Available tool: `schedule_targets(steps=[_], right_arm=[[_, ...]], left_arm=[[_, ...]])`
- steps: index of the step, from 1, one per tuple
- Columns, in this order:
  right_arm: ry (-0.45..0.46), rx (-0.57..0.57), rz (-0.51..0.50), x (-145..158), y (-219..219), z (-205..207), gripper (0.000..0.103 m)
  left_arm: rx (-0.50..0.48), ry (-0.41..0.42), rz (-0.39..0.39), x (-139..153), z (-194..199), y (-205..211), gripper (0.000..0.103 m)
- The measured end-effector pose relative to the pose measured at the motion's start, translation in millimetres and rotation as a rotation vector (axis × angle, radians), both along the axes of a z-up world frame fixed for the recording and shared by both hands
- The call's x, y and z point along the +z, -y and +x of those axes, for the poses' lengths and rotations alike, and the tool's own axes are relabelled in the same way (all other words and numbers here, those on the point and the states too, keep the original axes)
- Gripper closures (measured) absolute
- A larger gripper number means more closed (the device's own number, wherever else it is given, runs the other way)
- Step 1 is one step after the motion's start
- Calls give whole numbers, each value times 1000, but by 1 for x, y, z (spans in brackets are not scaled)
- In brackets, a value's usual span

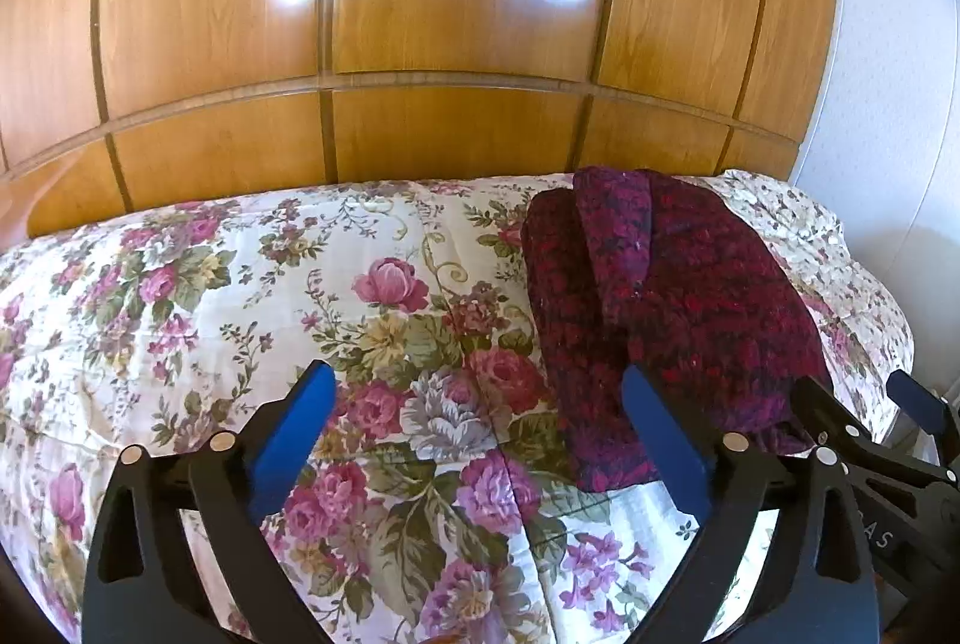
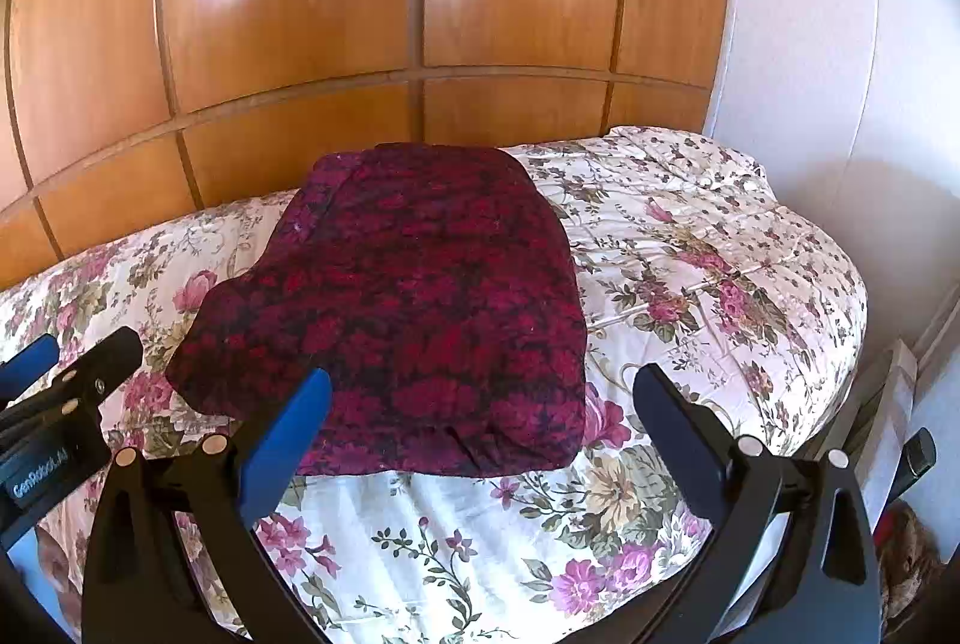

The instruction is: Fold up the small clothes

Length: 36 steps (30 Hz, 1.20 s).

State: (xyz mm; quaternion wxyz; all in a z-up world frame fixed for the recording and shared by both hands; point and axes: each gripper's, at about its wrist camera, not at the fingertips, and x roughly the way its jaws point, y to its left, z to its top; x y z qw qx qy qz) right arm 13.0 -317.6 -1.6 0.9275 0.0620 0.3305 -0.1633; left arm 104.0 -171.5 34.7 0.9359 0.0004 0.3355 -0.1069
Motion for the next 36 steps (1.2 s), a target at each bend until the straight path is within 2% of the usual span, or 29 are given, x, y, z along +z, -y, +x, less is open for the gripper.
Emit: schedule_targets(steps=[3, 36], right_arm=[[10, -8, 0, 1, 0, -2, 2], [27, -8, -8, 7, 1, -4, 2]], left_arm=[[0, 3, 4, 1, -3, 1, 4], [25, 40, 1, 16, -14, -2, 4]])
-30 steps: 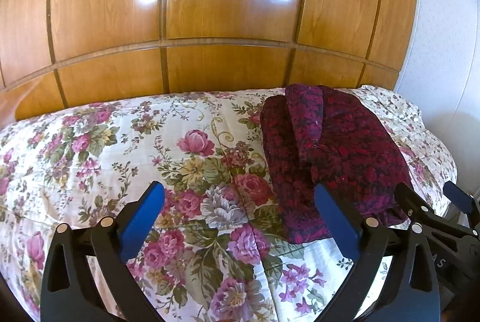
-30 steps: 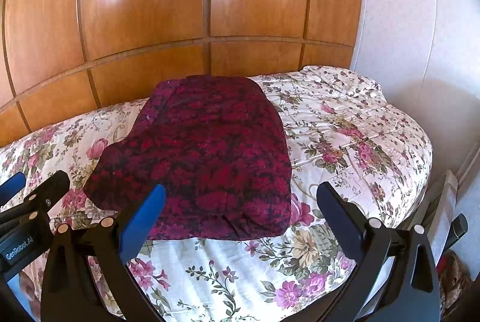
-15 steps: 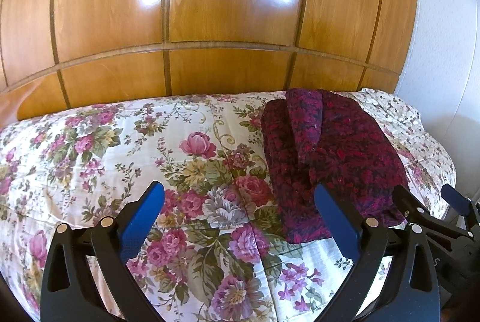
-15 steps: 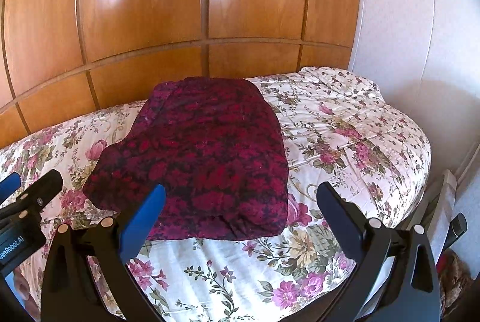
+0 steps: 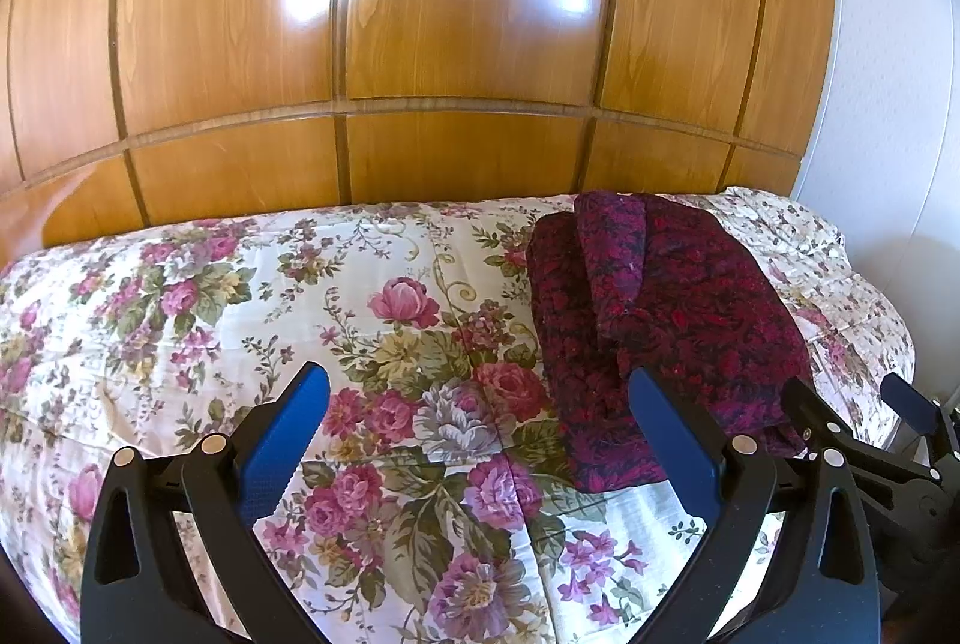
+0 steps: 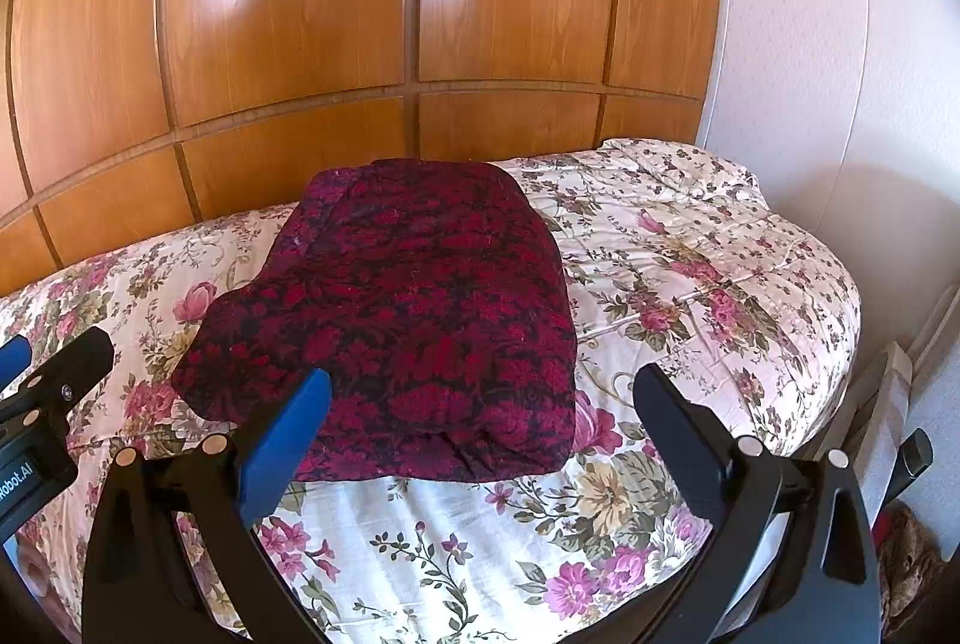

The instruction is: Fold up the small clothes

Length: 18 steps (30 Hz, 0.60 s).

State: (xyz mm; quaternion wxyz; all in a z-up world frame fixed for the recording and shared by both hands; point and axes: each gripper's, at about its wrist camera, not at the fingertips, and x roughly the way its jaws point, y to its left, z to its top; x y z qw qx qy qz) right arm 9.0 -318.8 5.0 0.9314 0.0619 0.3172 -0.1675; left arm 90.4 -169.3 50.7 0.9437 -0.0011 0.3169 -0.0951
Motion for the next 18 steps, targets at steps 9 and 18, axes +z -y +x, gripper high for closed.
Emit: schedule_targets(steps=[9, 18], right_arm=[[-5, 8, -1, 0, 0, 4, 2], [-1, 20, 4, 2, -1, 9, 2]], left_arm=[[15, 2, 19, -5, 3, -3, 4], [81, -16, 0, -11, 6, -16, 4]])
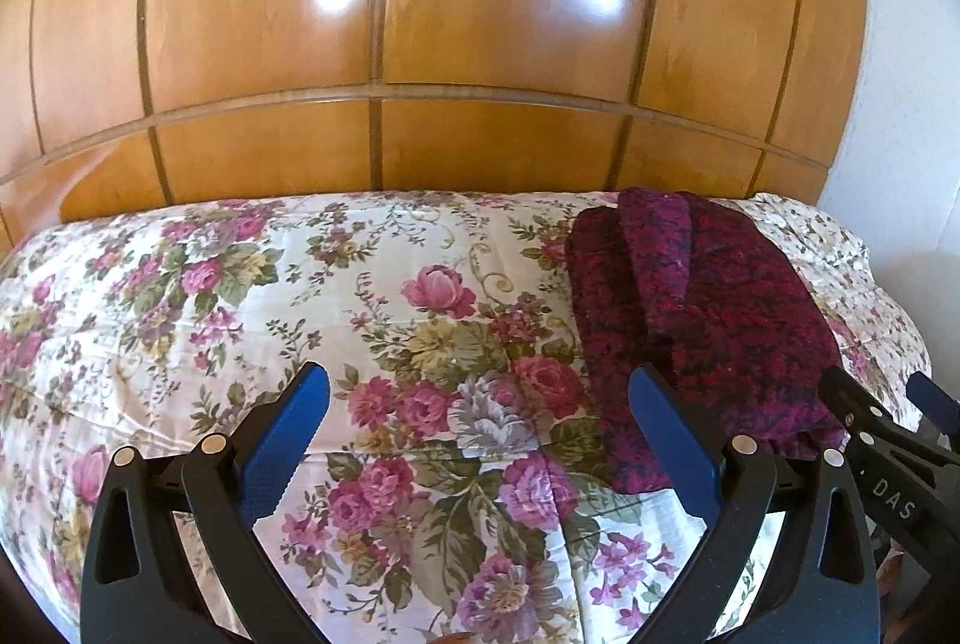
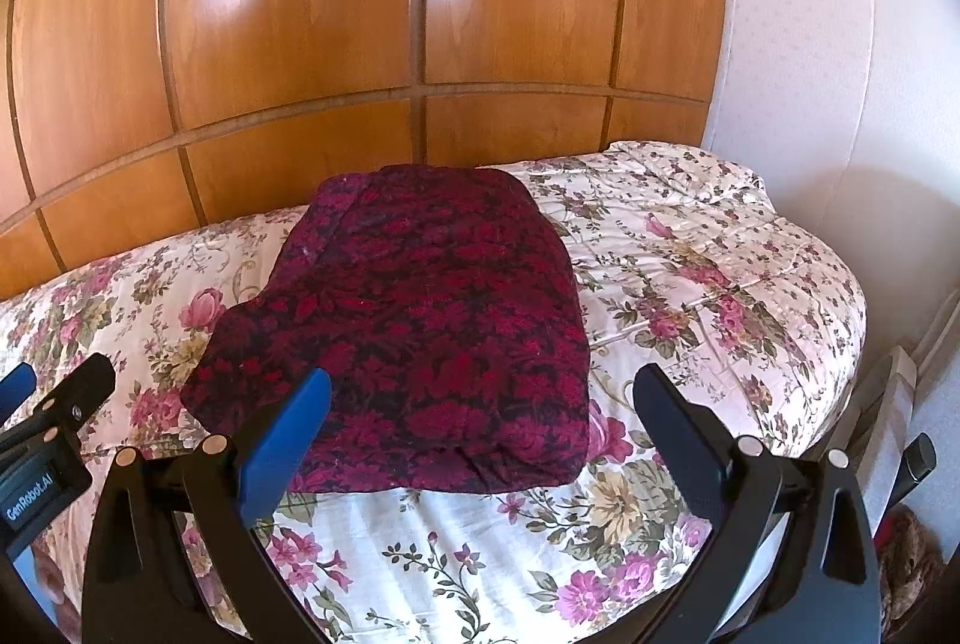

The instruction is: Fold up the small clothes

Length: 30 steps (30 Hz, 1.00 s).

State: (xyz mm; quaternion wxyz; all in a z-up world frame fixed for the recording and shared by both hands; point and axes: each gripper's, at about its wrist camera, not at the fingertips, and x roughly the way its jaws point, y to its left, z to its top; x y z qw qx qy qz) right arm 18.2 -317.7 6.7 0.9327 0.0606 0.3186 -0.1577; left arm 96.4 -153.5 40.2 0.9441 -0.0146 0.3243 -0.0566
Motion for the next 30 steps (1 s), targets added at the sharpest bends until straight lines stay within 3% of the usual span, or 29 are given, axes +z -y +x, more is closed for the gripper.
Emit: schedule_targets(steps=[30], right_arm=[[-4, 12, -4, -3, -1, 2, 2]], left_arm=[[-11, -2, 19, -3, -5, 7, 4]])
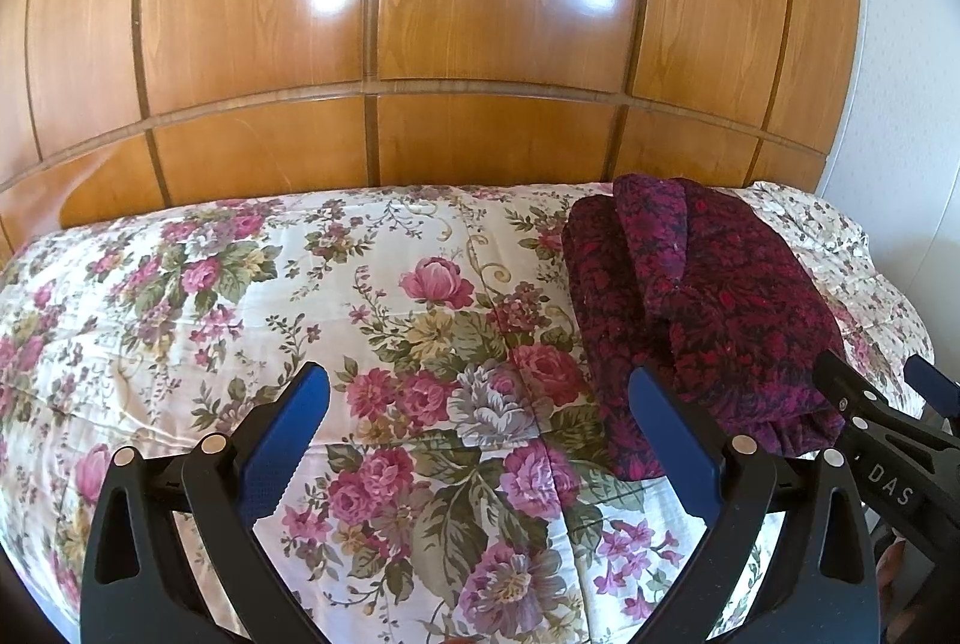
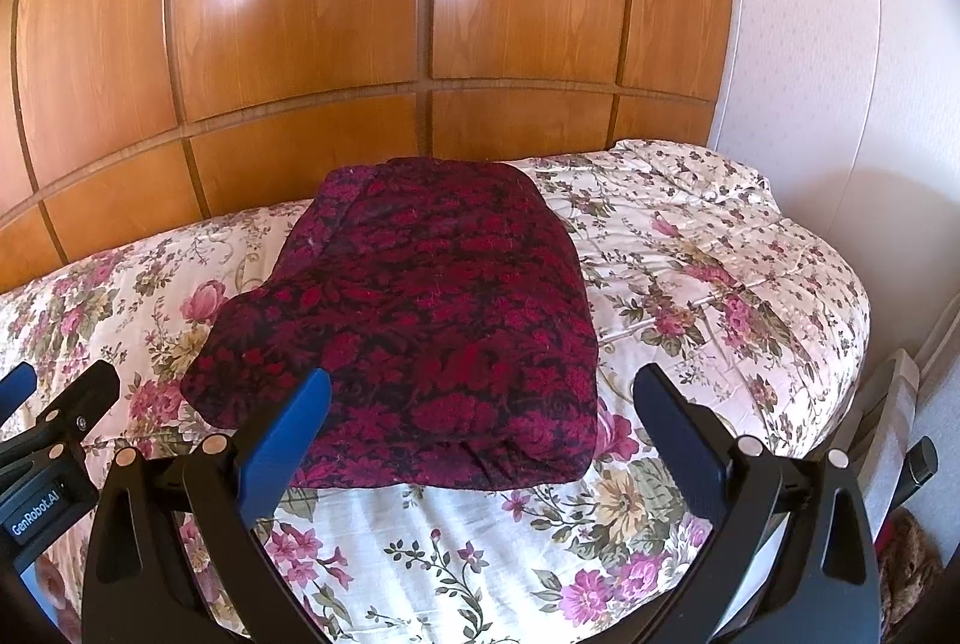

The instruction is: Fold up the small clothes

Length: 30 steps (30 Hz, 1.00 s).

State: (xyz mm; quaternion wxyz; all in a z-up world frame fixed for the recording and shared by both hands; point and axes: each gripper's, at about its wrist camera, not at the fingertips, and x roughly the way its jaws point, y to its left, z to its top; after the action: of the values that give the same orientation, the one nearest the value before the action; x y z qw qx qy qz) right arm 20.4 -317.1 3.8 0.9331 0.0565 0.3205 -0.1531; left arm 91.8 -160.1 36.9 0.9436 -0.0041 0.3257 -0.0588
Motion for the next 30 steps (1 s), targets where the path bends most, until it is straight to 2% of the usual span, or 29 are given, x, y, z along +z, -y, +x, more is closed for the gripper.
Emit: schedule_targets(steps=[30], right_arm=[[-2, -7, 15, -4, 0, -2, 2]], left_arm=[[-14, 5, 13, 1, -1, 6, 4]])
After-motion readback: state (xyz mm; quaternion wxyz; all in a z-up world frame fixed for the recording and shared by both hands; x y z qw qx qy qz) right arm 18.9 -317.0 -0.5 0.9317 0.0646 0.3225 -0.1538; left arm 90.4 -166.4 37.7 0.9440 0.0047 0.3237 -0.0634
